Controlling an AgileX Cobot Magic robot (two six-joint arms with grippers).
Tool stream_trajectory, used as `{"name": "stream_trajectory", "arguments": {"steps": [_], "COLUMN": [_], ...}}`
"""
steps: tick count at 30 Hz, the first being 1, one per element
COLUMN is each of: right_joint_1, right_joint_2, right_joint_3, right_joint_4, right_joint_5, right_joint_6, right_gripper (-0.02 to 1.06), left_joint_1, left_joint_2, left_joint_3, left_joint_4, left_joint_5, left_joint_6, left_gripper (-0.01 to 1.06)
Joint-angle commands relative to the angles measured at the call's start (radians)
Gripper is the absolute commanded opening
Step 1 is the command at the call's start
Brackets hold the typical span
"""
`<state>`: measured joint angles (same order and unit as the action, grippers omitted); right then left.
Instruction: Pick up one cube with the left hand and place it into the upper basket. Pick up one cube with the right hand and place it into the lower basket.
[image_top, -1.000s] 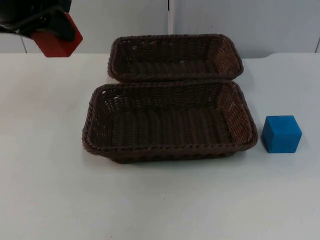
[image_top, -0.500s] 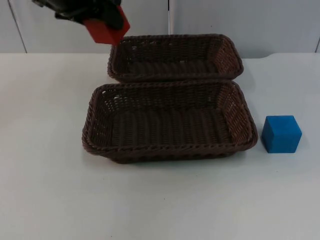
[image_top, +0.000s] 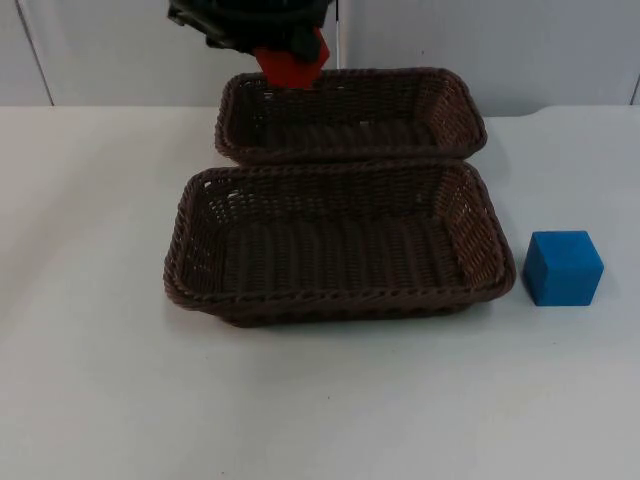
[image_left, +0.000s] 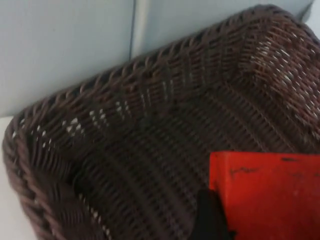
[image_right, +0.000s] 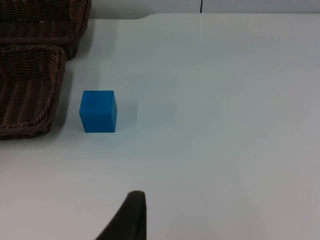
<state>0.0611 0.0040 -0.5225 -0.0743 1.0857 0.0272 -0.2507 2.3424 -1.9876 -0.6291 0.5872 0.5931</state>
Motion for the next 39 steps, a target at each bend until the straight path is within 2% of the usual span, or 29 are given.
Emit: {"name": "stream_trajectory", "arguments": {"steps": [1, 7, 13, 19, 22, 23, 27, 28, 30, 33, 39], "right_joint_1": [-0.004, -0.004, -0.004, -0.004, -0.004, -0.004, -0.004, -0.004, -0.004, -0.004, -0.004], "right_joint_2": [-0.004, -0.004, -0.004, -0.004, -0.004, -0.004, -0.004, -0.004, -0.004, -0.004, -0.004], "right_joint_3": [0.007, 0.007, 0.007, 0.007, 0.007, 0.007, 0.007, 0.007, 0.007, 0.007, 0.007], "right_joint_4": [0.001, 0.001, 0.001, 0.001, 0.001, 0.001, 0.001, 0.001, 0.001, 0.001, 0.001], "right_joint_5": [-0.008, -0.008, -0.006, -0.006, -0.006, -0.006, -0.006, -0.006, -0.006, -0.006, -0.006], "right_joint_6": [-0.003, -0.003, -0.003, -0.003, -0.003, -0.003, -0.003, -0.003, -0.003, -0.003, -0.003], "right_gripper": [1.05, 1.05, 1.05, 1.05, 1.05, 1.05, 1.05, 1.05, 1.05, 1.05, 1.05], "left_joint_1": [-0.007, -0.007, -0.007, -0.007, -0.007, -0.007, -0.007, -0.007, -0.007, -0.007, -0.007], "left_joint_2": [0.033, 0.133, 0.19, 0.212, 0.22, 0.22, 0.22, 0.22, 0.22, 0.22, 0.22], "left_joint_3": [-0.045, -0.139, -0.143, -0.143, -0.14, -0.14, -0.14, -0.14, -0.14, -0.14, -0.14], "left_joint_4": [-0.021, -0.021, -0.07, -0.07, -0.07, -0.07, -0.07, -0.07, -0.07, -0.07, -0.07], "left_joint_5": [-0.02, -0.041, -0.135, -0.167, -0.172, -0.172, -0.175, -0.175, -0.175, -0.165, -0.151], "left_joint_6": [-0.021, -0.026, -0.026, -0.026, -0.026, -0.026, -0.026, -0.026, -0.026, -0.026, -0.026], "left_gripper": [0.0, 0.0, 0.0, 0.01, 0.14, 0.14, 0.41, 0.41, 0.54, 0.68, 0.73]}}
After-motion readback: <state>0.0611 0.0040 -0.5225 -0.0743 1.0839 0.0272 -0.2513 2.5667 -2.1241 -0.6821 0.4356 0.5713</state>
